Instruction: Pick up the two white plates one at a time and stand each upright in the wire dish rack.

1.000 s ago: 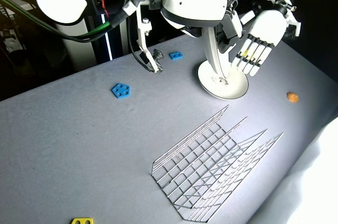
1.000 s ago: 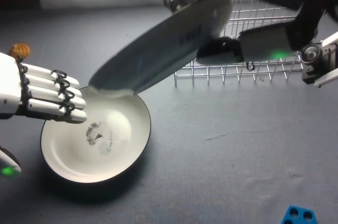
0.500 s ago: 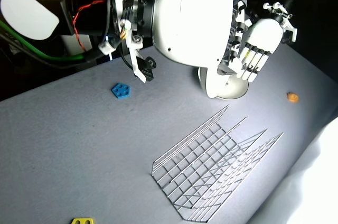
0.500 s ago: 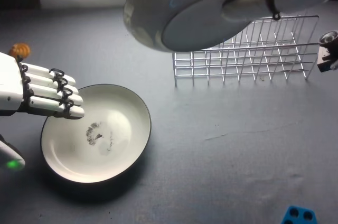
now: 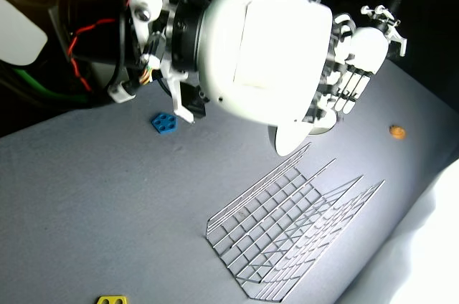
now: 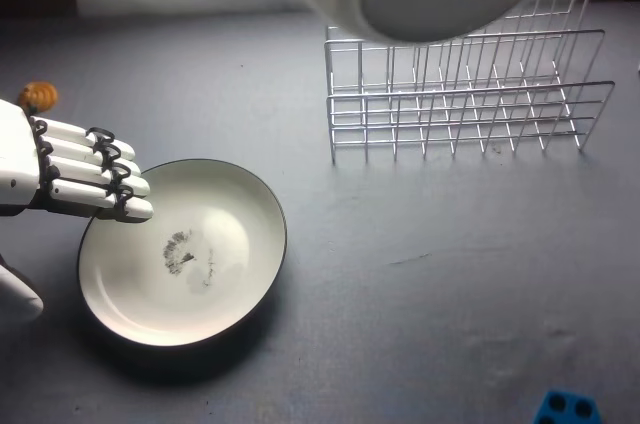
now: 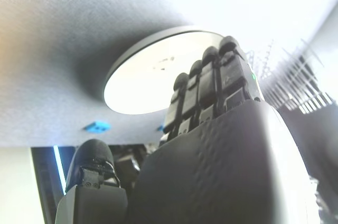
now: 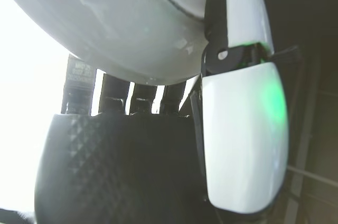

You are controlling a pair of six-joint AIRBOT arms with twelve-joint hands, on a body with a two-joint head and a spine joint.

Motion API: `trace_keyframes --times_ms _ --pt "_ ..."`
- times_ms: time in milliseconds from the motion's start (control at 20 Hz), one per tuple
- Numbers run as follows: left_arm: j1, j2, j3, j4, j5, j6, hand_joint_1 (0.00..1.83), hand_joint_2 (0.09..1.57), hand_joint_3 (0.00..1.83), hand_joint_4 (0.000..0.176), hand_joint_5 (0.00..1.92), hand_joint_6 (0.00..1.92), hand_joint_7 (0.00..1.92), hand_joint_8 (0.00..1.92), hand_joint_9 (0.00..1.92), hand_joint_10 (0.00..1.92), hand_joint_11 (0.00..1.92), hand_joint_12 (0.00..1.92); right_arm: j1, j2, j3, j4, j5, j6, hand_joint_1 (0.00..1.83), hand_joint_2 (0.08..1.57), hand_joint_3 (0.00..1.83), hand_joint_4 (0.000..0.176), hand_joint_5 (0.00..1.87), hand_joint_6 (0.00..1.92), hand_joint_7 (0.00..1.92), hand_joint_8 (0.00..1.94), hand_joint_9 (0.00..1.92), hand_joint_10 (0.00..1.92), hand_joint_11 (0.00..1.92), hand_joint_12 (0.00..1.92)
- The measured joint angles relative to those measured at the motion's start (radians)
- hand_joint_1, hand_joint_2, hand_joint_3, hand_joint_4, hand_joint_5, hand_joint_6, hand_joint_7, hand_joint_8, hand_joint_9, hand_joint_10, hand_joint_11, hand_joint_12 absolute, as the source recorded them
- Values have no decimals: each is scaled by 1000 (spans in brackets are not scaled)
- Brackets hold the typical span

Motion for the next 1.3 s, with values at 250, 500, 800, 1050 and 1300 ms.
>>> trace_keyframes --times_ms 250,500,800,1050,1300 --pt "0 0 4 3 -18 -1 0 1136 0 0 0 0 0 0 0 0 0 0 15 2 60 -1 -60 68 1247 1052 0 31 1097 823 1176 629 1227 5 861 802" --pt "4 0 4 21 -18 -1 0 1137 0 0 0 0 0 0 0 0 0 0 21 -3 104 -29 -66 98 1246 1057 0 25 1086 859 1161 640 1229 4 841 895" --pt "12 0 4 29 -19 -2 0 1139 0 0 0 0 0 0 0 0 0 0 10 -5 143 -297 -6 286 1241 1066 1 24 1064 894 1143 670 1211 2 825 872" --pt "12 1 4 29 -20 -5 0 1141 1 0 0 0 0 0 0 0 0 0 10 -10 205 -333 8 373 1243 1060 1 27 1071 874 1158 652 1221 0 845 841" --pt "12 2 3 30 -20 -5 0 1141 0 0 0 0 0 0 0 0 0 0 11 -26 254 -466 -14 513 1246 1056 1 28 1081 850 1172 637 1226 5 848 853"
